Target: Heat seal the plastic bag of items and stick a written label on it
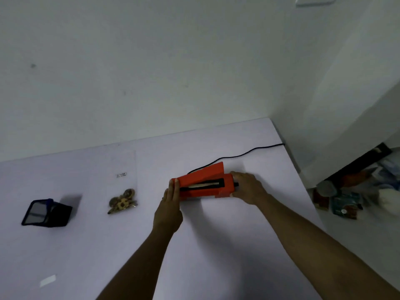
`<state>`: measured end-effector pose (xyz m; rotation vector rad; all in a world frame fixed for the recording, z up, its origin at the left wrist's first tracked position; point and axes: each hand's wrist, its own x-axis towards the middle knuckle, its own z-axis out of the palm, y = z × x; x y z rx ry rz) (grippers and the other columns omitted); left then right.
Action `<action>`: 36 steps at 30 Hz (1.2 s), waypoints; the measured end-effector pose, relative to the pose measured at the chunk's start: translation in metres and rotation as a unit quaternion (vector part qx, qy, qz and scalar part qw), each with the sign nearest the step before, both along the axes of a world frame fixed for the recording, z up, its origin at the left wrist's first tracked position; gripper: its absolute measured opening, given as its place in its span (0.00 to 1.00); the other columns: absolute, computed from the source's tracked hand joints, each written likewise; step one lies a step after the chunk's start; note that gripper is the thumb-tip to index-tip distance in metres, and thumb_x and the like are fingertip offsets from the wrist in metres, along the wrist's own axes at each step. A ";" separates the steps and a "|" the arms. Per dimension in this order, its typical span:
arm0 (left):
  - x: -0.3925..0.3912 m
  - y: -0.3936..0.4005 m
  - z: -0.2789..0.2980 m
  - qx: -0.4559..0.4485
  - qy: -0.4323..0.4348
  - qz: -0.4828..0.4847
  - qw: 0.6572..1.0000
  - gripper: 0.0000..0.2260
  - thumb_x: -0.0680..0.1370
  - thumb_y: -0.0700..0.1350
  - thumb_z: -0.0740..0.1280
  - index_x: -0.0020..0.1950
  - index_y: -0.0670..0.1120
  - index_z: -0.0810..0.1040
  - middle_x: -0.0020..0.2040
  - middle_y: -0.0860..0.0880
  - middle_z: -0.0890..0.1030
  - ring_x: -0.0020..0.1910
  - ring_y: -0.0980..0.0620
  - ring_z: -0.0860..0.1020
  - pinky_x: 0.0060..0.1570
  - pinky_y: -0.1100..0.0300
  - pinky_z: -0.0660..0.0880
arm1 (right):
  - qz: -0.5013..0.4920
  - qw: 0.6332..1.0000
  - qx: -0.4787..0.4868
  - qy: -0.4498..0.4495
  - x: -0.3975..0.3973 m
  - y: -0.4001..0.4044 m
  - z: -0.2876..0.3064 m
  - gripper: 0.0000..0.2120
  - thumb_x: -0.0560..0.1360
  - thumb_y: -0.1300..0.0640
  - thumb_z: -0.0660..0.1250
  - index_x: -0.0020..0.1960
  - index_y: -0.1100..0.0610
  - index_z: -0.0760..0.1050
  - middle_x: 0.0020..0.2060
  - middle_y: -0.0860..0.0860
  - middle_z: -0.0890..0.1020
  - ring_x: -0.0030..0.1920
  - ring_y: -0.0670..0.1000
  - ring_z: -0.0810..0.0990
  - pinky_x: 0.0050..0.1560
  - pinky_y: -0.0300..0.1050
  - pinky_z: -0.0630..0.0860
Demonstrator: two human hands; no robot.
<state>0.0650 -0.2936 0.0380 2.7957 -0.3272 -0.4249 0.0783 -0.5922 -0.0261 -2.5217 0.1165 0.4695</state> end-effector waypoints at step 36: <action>0.066 0.010 -0.009 -0.002 0.017 0.090 0.996 0.39 0.76 0.33 0.60 0.78 0.48 0.37 0.80 0.51 0.40 0.79 0.47 0.45 0.60 0.52 0.76 | -0.158 0.974 -0.111 -0.120 0.039 0.071 0.024 0.32 0.77 0.45 0.64 0.75 0.58 0.59 0.72 0.58 0.67 0.75 0.61 0.60 0.73 0.62 0.60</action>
